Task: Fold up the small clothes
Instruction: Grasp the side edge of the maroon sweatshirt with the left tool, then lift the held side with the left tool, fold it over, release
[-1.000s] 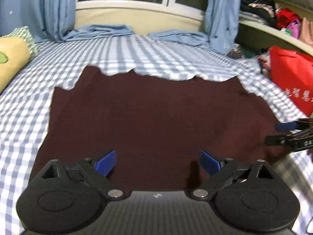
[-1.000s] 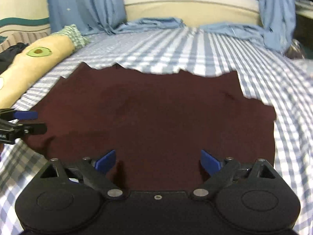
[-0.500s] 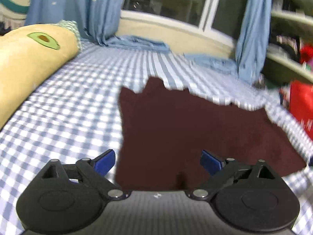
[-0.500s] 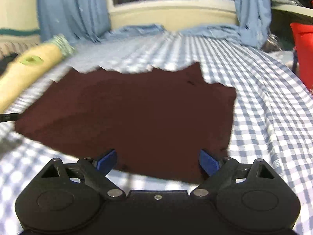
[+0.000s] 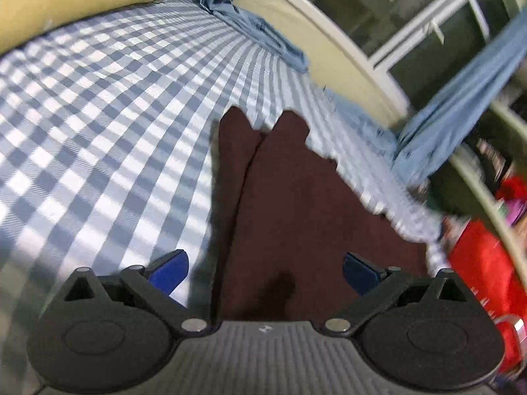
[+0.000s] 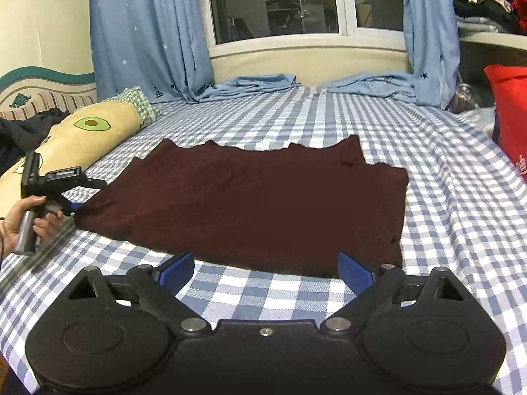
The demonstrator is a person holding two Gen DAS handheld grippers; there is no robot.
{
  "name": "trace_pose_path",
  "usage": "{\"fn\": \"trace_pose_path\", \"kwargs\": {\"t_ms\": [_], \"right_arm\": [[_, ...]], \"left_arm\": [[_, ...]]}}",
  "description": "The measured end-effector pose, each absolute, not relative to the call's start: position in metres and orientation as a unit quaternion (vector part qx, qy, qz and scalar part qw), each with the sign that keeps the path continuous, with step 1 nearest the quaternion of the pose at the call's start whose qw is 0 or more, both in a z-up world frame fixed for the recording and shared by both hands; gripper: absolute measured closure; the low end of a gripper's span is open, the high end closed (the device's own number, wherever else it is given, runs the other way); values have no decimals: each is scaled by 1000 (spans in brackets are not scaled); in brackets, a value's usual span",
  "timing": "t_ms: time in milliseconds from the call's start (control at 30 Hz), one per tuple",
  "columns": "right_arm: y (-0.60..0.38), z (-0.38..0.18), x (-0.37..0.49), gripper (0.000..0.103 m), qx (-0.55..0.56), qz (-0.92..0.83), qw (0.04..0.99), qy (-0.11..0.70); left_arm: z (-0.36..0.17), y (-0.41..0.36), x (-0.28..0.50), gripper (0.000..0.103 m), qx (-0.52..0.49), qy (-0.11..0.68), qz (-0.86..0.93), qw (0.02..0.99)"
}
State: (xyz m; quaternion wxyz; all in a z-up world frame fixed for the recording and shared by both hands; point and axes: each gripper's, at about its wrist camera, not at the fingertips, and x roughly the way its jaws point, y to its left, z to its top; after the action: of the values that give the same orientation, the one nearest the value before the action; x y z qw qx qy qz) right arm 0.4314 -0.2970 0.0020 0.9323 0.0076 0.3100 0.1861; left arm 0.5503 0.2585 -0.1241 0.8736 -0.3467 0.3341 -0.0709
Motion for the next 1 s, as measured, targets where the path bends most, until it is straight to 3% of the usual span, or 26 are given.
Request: {"fn": "trace_pose_path", "kwargs": {"t_ms": [167, 267, 333, 400, 600, 833, 1000], "right_arm": [[-297, 7, 423, 5, 15, 168, 942, 291], [-295, 4, 425, 5, 17, 165, 942, 293], [-292, 2, 427, 5, 14, 166, 940, 298], [-291, 1, 428, 5, 7, 163, 940, 301], [-290, -4, 428, 5, -1, 157, 938, 308], [-294, -8, 421, 5, 0, 160, 940, 302], [-320, -8, 413, 5, 41, 155, 947, 278]], "left_arm": [[-134, 258, 584, 7, -394, 339, -108, 848], [-136, 250, 601, 20, -389, 346, -107, 847], [-141, 250, 606, 64, -405, 360, -105, 834], [-146, 252, 606, 87, -403, 372, -100, 830], [-136, 263, 592, 93, -456, 333, -124, 816], [-43, 212, 610, 93, -383, 367, -96, 842], [35, 128, 626, 93, -284, 363, -93, 883]]}}
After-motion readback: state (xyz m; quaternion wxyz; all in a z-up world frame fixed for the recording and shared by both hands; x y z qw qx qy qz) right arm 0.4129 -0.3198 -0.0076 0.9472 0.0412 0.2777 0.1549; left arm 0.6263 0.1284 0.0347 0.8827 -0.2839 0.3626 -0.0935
